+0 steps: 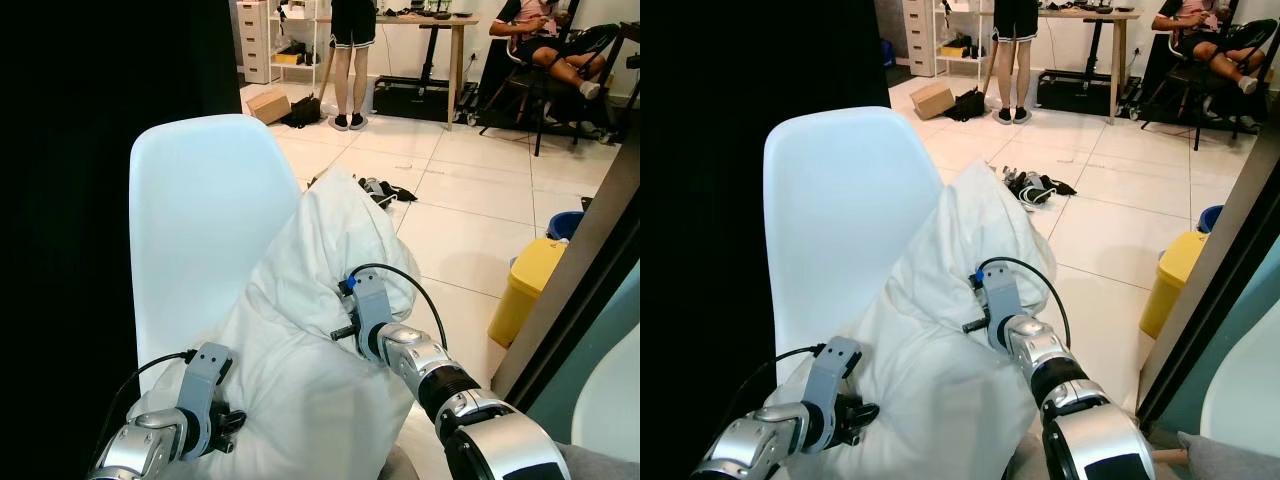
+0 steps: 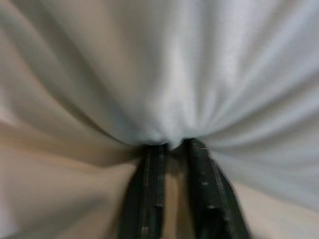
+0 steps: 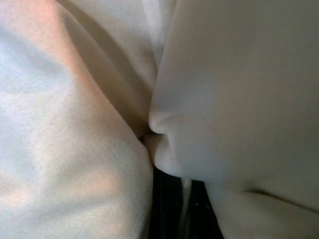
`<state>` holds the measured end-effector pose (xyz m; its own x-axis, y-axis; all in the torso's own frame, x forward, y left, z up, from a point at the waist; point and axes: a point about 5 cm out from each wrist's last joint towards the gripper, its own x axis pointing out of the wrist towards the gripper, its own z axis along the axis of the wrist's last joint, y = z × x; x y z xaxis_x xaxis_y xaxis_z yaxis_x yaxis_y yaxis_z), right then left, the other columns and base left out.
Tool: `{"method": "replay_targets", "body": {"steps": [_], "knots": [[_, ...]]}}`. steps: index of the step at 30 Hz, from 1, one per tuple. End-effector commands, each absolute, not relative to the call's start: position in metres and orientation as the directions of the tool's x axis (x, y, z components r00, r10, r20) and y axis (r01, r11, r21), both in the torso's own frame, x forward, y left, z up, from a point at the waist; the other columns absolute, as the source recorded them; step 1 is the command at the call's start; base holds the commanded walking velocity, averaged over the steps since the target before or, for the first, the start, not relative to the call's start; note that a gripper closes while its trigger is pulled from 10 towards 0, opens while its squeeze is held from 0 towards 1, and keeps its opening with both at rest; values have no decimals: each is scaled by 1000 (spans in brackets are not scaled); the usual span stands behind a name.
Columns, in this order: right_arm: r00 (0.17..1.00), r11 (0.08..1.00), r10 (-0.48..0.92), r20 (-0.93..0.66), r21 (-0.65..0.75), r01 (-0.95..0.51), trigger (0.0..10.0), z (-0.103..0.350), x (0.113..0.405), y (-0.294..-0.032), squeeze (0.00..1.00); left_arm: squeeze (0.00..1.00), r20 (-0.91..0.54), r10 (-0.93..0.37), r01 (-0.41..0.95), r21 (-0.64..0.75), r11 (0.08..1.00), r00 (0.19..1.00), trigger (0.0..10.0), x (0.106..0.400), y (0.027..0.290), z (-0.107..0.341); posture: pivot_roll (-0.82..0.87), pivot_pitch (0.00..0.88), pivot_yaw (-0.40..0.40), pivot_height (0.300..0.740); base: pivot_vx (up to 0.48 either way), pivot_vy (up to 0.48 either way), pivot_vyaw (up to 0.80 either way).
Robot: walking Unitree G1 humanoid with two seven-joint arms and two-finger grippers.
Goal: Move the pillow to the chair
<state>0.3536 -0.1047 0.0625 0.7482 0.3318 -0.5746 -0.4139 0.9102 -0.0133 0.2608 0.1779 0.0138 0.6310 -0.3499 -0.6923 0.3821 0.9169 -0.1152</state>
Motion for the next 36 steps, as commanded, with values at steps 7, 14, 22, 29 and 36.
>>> {"method": "replay_targets", "body": {"steps": [7,14,22,29,36], "knots": [[683,899,362,-634,44,-436,10000,45,340,-96,0,0,-506,19,223,414,883,863,0,293,212,48,-144,10,-15,547,0,0,0],[671,890,366,-645,34,-454,10000,42,338,-93,0,0,-175,112,-1,537,843,978,0,316,224,113,-143,10,-9,547,0,0,0],[612,858,379,-694,17,-513,10000,33,330,-93,0,0,115,213,-240,569,787,970,0,321,242,181,-138,12,-4,547,0,0,0],[574,835,390,-720,14,-550,10000,28,325,-96,1000,0,1,293,-232,612,756,956,2431,315,244,150,-135,12,-3,547,0,0,0],[650,889,214,-729,-130,-439,10000,33,334,-143,1000,345,-97,378,-233,641,731,921,8863,303,252,133,-134,14,-12,547,0,0,0]]}}
